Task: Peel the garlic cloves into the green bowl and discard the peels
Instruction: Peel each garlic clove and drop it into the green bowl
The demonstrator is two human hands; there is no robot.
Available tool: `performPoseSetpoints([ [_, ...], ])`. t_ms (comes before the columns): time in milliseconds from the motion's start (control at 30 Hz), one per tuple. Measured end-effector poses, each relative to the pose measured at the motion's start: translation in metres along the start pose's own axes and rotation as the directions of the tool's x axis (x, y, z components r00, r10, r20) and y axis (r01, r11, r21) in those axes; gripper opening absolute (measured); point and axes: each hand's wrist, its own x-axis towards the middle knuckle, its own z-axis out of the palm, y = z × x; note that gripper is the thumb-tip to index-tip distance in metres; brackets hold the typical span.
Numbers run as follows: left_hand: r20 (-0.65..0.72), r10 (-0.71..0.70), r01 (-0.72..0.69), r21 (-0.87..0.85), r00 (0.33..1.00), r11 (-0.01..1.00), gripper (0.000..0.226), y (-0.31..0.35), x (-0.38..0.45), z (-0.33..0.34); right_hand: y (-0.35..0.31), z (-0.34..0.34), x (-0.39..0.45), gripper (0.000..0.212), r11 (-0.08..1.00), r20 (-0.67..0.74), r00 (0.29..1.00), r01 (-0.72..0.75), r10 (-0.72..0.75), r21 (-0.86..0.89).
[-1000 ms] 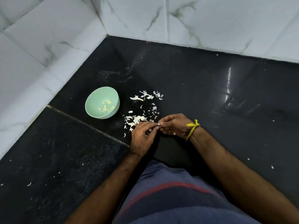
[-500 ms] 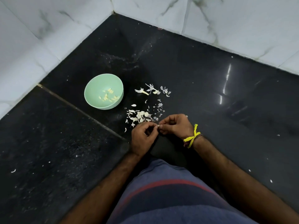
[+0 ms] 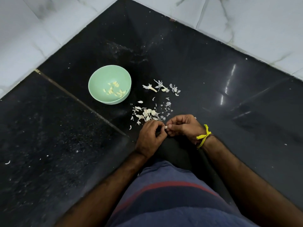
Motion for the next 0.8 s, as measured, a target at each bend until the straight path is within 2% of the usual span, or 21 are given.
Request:
performPoseSetpoints([
  [100, 0.011, -0.022, 0.022, -0.051, 1.000, 0.998, 0.016, 0.000, 0.000, -0.003, 0.000, -0.002, -0.002, 0.008, 0.999, 0.021, 1.000, 0.001, -0.002, 0.050],
  [233, 0.027, -0.035, 0.038, -0.132, 0.999, 0.990, 0.018, 0.006, 0.002, -0.009, 0.004, 0.000, -0.007, 0.009, 0.992, -0.018, 0.999, 0.029, -0.027, 0.122],
  [500, 0.026, -0.095, 0.099, -0.236, 0.995, 0.967, 0.011, 0.017, 0.001, -0.015, 0.005, 0.006, -0.018, 0.006, 0.950, -0.036, 0.999, 0.034, -0.024, 0.311],
  [633, -0.021, -0.101, 0.094, -0.200, 0.995, 0.975, 0.016, 0.021, 0.000, -0.016, 0.002, 0.008, -0.019, 0.005, 0.947, -0.012, 0.999, 0.039, -0.037, 0.318],
  [800, -0.093, -0.071, 0.058, -0.130, 0.993, 0.990, 0.008, 0.030, 0.000, -0.018, -0.002, 0.008, -0.020, 0.007, 0.939, 0.045, 0.998, 0.024, -0.042, 0.343],
])
